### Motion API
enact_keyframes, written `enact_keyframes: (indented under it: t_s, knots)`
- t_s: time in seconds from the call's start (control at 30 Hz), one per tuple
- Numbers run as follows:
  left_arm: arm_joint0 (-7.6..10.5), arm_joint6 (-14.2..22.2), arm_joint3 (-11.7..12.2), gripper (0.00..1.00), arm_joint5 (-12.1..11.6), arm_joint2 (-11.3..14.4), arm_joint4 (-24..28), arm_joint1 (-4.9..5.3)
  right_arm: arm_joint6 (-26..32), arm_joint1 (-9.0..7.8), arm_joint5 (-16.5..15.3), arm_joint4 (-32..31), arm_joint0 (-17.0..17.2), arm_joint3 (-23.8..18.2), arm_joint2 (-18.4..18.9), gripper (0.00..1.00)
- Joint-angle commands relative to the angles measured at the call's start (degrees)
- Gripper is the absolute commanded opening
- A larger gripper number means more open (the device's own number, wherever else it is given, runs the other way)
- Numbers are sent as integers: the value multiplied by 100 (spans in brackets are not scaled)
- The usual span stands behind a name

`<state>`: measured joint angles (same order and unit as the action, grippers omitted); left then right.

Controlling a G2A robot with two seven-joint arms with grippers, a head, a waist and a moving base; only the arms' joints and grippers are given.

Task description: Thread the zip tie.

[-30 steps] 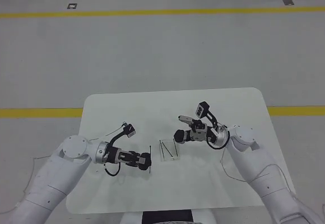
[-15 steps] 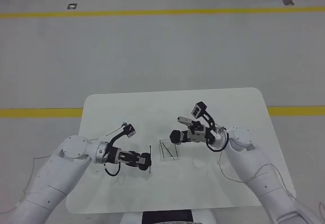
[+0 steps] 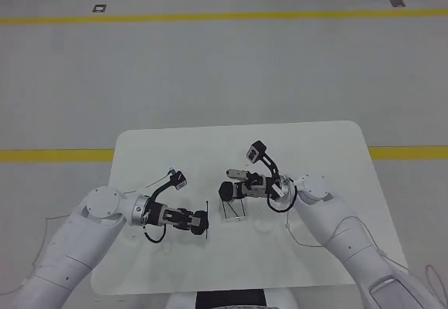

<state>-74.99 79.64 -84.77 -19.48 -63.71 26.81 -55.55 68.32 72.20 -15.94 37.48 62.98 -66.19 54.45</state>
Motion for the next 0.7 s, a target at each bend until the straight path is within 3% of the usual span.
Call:
enact_keyframes:
  t_s: [0.0,0.67]
  knots:
    - [0,0,0,0,0,0,0,0,-1,0,-3,0,0,0,0,100]
    - [0,0,0,0,0,0,0,0,-243,5,107,-584,139,-501,-214,100]
